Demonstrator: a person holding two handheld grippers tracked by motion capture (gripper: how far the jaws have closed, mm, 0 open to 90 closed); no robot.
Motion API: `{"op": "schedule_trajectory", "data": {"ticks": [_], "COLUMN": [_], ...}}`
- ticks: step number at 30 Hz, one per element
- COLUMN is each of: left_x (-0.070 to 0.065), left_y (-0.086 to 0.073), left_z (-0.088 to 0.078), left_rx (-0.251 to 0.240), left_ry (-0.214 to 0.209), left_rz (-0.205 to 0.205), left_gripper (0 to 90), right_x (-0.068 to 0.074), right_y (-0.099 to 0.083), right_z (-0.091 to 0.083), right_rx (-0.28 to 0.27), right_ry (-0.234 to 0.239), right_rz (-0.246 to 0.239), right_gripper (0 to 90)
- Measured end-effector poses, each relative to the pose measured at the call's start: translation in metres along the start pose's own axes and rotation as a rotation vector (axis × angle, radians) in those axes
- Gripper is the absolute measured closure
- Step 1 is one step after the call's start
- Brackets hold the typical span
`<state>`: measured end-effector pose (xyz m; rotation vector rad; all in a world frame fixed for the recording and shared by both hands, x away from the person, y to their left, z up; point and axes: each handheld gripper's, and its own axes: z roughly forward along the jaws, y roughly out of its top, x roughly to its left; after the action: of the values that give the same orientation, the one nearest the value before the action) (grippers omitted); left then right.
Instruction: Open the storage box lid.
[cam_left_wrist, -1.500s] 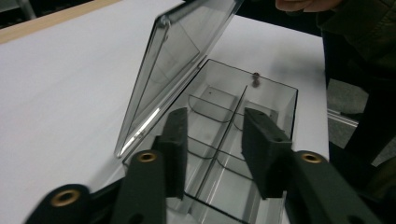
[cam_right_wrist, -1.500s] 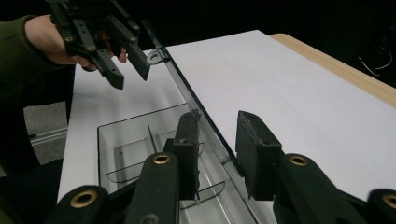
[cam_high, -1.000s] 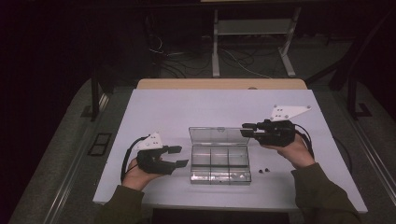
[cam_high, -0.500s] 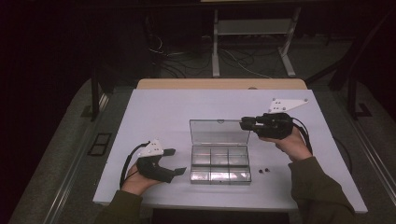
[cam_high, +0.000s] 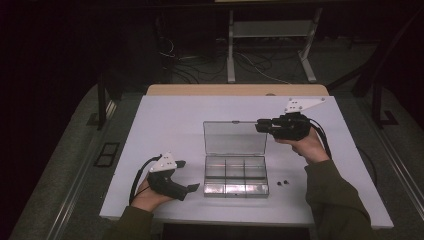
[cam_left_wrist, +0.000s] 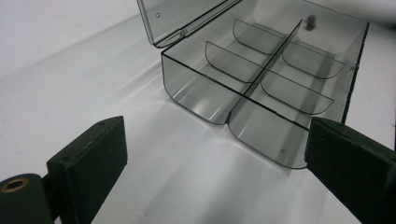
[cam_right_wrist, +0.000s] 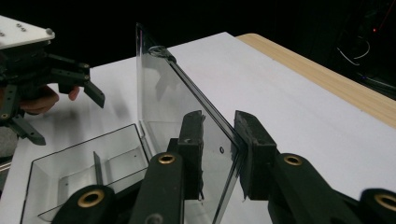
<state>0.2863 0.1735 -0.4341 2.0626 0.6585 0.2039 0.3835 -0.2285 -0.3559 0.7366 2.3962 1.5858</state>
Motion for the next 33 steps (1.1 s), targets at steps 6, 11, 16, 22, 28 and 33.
{"op": "schedule_trajectory", "data": {"ticks": [6,11,16,22,28,33], "left_x": [0.003,0.003,0.003,0.003,0.003,0.004], "left_y": [-0.002,-0.002,-0.001,-0.001,-0.001,-0.001], "left_z": [-0.001,-0.001,-0.001,-0.001,-0.001,-0.002], "left_rx": [-0.003,-0.001,0.001,-0.003,-0.002,-0.001], "left_ry": [0.001,-0.001,-0.004,-0.007,-0.006,-0.001], "left_rz": [-0.016,-0.015,-0.013,-0.012,-0.012,-0.011], "left_gripper": [6.4,6.6,6.9,7.0,7.0,7.0], "right_x": [-0.007,-0.011,-0.016,-0.020,-0.021,-0.021], "right_y": [0.000,-0.002,-0.004,-0.006,-0.007,-0.008], "right_z": [0.005,0.008,0.012,0.016,0.019,0.022], "right_rx": [-0.001,-0.003,-0.004,-0.003,0.000,0.003], "right_ry": [-0.009,-0.014,-0.028,-0.039,-0.058,-0.078], "right_rz": [0.016,0.027,0.040,0.052,0.049,0.047], "right_gripper": [70.3,68.7,66.4,64.4,61.8,59.8]}}
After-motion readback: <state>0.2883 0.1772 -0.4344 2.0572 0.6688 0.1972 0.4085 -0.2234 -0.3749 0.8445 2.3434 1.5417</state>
